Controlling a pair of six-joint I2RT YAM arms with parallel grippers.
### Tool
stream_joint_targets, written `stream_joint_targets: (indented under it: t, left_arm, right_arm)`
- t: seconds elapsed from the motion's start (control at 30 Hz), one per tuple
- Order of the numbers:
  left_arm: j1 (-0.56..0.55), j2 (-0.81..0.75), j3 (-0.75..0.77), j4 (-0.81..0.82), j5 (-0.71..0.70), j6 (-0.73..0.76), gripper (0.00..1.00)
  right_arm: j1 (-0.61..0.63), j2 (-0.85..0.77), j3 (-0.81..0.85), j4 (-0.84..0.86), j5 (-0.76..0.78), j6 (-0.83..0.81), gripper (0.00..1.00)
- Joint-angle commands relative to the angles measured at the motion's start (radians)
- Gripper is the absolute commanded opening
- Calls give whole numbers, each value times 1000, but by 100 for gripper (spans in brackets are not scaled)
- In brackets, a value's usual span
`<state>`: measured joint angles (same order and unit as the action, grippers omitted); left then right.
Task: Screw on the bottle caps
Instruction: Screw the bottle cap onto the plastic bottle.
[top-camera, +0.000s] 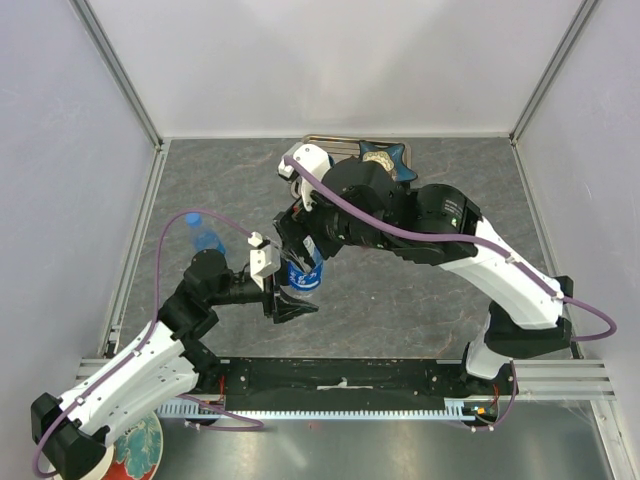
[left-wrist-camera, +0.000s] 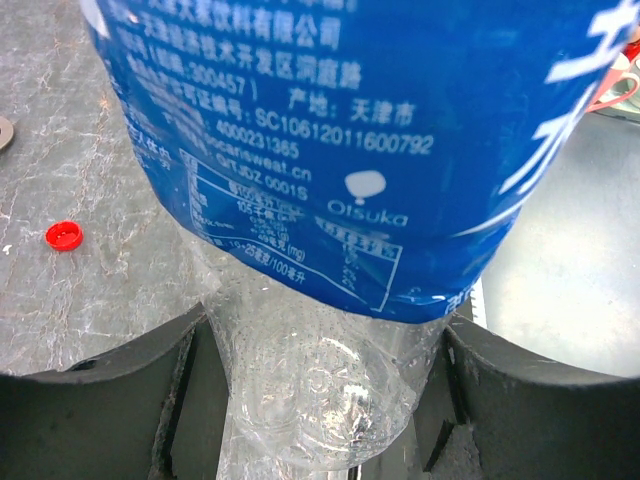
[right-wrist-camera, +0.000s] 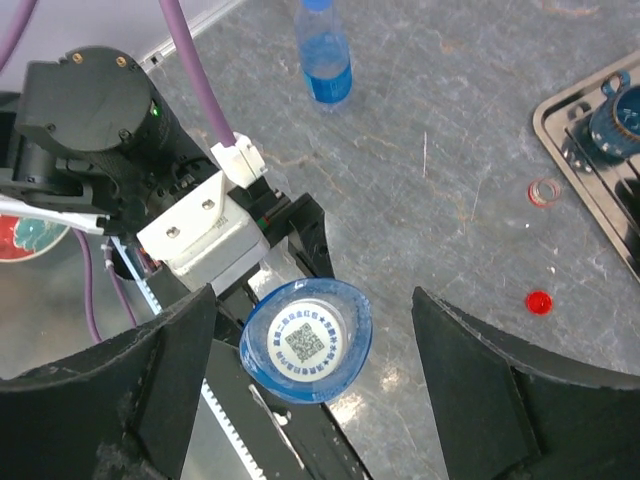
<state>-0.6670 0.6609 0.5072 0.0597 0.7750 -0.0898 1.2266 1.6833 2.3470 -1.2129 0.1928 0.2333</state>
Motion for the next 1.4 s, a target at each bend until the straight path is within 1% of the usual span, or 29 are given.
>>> stream_joint_targets:
  t: [0.0, 0.07, 0.13, 0.2, 0.23, 0.27, 0.3, 0.33, 0.37, 0.47, 0.57, 0.83, 0.93, 1.2, 1.3, 1.37]
  left_arm:
    - [9, -12, -6, 45, 0, -28, 2]
    - [10, -15, -7, 48, -3, -34, 2]
    - [10, -17, -9, 51, -5, -39, 2]
    - [12, -18, -7, 55, -8, -50, 2]
    - [12, -18, -7, 57, -6, -53, 2]
    - [14, -18, -4, 60, -6, -56, 2]
    - [14, -18, -3, 60, -5, -63, 2]
    - [14, -18, 1, 63, -3, -67, 2]
    - [14, -18, 2, 63, -2, -67, 2]
    - [14, -18, 8, 65, 4, -76, 2]
    - [14, -14, 17, 69, 15, -80, 2]
    - [14, -12, 30, 63, 32, -74, 2]
    - [14, -11, 34, 60, 32, -70, 2]
    - [15, -10, 44, 55, 37, -62, 2]
    - [15, -9, 48, 55, 41, -50, 2]
    - [15, -9, 54, 55, 49, -41, 2]
  right_arm:
    - [5, -79, 2, 99, 11, -17, 87]
    - [5, -137, -37, 159, -1, -23, 87]
    - [4, -187, -135, 244, -9, -44, 85]
    - [5, -275, -259, 308, -12, -70, 83]
    - [5, -307, -309, 384, -6, -78, 79]
    - [4, -373, -419, 429, -9, -84, 77]
    - [4, -407, -473, 470, -21, -95, 74]
    - [5, -439, -523, 555, -30, -106, 71]
    - [5, -494, -611, 594, -39, -114, 70]
    - [4, -572, -740, 717, -73, -143, 71]
    - [4, -606, -816, 806, -113, -169, 72]
    - [4, -600, -888, 934, -158, -227, 79]
    - [2, -583, -878, 937, -187, -253, 80]
    - [-22, -551, -862, 908, -260, -246, 83]
    - [-68, -539, -862, 898, -320, -236, 83]
    - [-108, -536, -867, 901, -348, -236, 81]
